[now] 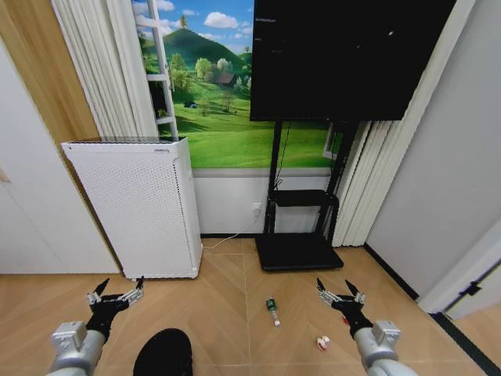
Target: Pick up the trash bin and place the garbage on the floor into it.
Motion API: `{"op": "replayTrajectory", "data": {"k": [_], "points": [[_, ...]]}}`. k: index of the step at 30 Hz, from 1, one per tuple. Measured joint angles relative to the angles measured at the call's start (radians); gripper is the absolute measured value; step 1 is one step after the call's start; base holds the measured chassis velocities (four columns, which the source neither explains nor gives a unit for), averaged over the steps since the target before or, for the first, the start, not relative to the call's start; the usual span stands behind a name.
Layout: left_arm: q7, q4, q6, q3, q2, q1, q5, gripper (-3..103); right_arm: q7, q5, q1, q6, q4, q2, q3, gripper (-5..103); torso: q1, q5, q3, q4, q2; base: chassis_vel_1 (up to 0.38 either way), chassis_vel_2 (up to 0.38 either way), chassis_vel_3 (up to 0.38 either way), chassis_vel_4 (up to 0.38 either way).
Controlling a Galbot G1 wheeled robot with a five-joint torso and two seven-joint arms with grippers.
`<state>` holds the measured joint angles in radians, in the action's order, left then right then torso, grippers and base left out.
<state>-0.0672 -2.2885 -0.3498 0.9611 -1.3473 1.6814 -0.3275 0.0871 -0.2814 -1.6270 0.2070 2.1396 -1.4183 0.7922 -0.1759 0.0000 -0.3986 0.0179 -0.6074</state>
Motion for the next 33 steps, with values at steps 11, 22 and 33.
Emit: {"op": "replayTrajectory", "data": {"k": [11, 22, 33], "points": [[0.0, 0.008, 0.001, 0.014, -0.001, -0.006, -0.006, 100, -0.011, 0.007, 0.0, -0.003, -0.015, 0.002, 0.002, 100, 0.019, 0.0001, 0.03, 0.0, 0.049, 0.0, 0.0, 0.0, 0.0], [0.0, 0.014, -0.001, 0.014, -0.014, -0.018, -0.01, 100, -0.012, -0.001, 0.004, -0.008, -0.032, -0.008, 0.001, 100, 0.036, 0.0, 0.056, 0.0, 0.092, 0.0, 0.0, 0.0, 0.0], [0.0, 0.021, 0.001, 0.011, -0.022, -0.016, -0.003, 100, -0.012, -0.004, -0.003, -0.018, -0.037, -0.012, 0.004, 100, 0.055, 0.0, 0.087, 0.0001, 0.141, 0.0, 0.0, 0.0, 0.0]]}}
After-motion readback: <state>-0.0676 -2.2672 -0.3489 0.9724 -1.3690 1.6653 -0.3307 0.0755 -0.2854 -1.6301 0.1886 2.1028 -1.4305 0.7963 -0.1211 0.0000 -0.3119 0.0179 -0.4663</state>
